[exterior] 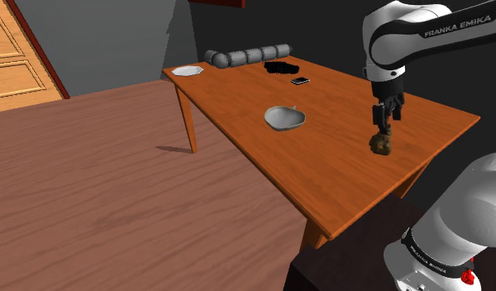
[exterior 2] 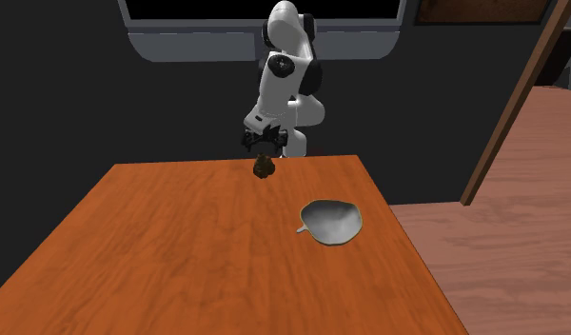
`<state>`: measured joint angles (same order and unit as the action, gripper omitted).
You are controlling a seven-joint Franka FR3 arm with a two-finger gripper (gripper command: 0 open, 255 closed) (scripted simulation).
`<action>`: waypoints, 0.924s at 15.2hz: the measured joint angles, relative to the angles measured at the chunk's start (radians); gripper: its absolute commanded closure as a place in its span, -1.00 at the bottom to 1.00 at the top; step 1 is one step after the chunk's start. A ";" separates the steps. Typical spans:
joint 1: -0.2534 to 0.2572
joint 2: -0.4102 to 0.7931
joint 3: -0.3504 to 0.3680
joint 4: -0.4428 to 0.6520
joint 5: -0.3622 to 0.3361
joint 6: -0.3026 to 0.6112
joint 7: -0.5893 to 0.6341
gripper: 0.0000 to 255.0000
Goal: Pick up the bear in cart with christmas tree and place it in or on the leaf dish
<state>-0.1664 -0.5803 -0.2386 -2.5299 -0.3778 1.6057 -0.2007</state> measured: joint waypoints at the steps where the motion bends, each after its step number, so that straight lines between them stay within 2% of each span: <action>1: -0.001 -0.002 -0.002 -0.006 -0.002 0.004 0.000 -1.00; 6: -0.002 -0.003 -0.004 -0.012 -0.004 0.010 0.000 -1.00; 7: -0.002 -0.003 -0.004 -0.012 -0.004 0.010 0.000 1.00; 14: -0.002 -0.003 -0.004 -0.011 -0.005 0.011 0.000 1.00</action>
<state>-0.1689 -0.5829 -0.2424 -2.5409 -0.3826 1.6163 -0.2010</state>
